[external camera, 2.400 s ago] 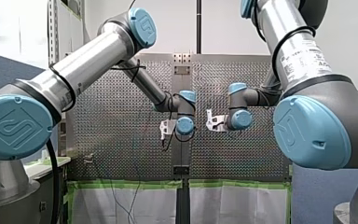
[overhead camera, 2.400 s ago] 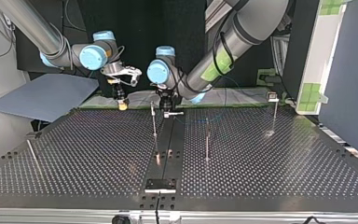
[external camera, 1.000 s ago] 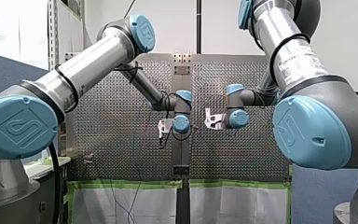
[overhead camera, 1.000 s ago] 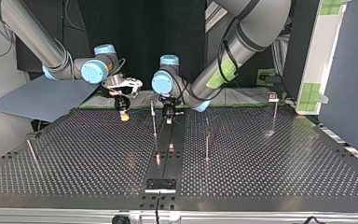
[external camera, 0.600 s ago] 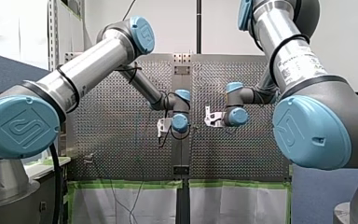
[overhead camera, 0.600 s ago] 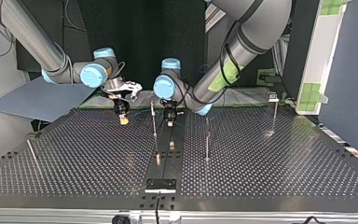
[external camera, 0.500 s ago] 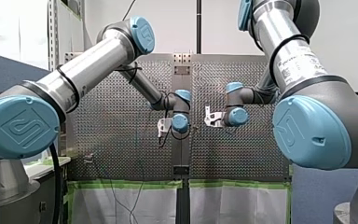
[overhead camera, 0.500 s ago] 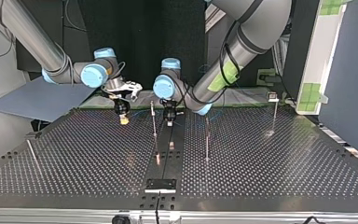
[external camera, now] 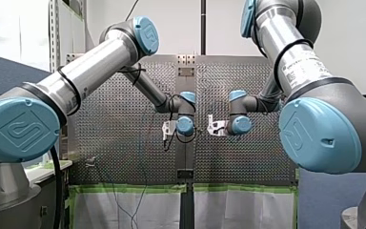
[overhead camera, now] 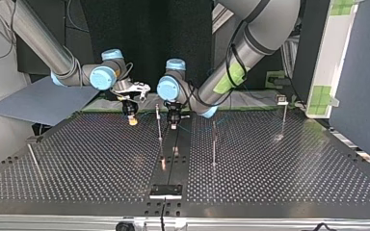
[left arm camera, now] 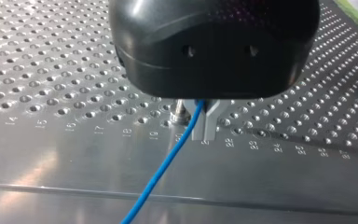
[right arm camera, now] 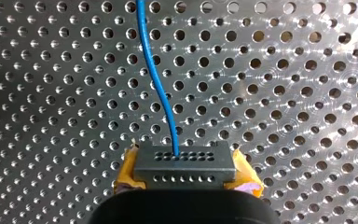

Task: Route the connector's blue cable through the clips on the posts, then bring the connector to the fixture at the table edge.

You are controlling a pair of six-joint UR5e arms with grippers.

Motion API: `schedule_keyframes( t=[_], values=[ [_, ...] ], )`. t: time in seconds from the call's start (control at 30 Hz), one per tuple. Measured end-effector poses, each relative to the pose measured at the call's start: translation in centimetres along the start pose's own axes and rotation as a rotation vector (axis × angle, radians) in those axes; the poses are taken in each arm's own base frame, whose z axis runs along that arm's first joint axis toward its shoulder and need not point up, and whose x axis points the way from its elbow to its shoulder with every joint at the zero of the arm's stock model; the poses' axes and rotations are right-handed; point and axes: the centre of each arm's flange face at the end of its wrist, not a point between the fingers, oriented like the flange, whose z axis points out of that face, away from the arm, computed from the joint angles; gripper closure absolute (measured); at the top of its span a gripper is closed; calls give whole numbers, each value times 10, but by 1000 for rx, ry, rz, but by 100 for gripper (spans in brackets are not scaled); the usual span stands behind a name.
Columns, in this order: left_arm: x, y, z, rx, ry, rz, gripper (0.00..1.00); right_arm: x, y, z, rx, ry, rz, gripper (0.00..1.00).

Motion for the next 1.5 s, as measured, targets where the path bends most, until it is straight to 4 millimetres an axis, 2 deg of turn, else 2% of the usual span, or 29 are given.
schedule_keyframes(
  t=[0.57,0.63,0.67,0.73,0.77,0.8,0.83,0.87,0.9,1.5],
  values=[
    [0,2,1,-6,-2,-1,100,12,5,9,0,28,2,98],
    [0,2,1,-6,-1,-1,76,13,5,10,3,30,2,98],
    [-1,2,1,-6,-1,-1,76,13,5,10,4,31,2,98],
    [0,2,1,-5,-1,-1,47,14,5,10,7,31,1,98],
    [0,1,1,-4,-1,-1,47,14,5,10,7,31,1,98],
    [0,1,1,-2,-1,0,27,14,5,10,8,30,0,98],
    [0,1,1,-1,-1,0,16,14,5,10,9,29,-1,98],
    [-1,1,0,0,-1,1,16,14,5,10,9,29,-1,98],
    [-1,1,0,0,-1,3,1,13,5,10,9,28,-2,98],
    [2,9,-2,-48,30,36,1,16,6,11,9,23,-4,98]
  ],
)
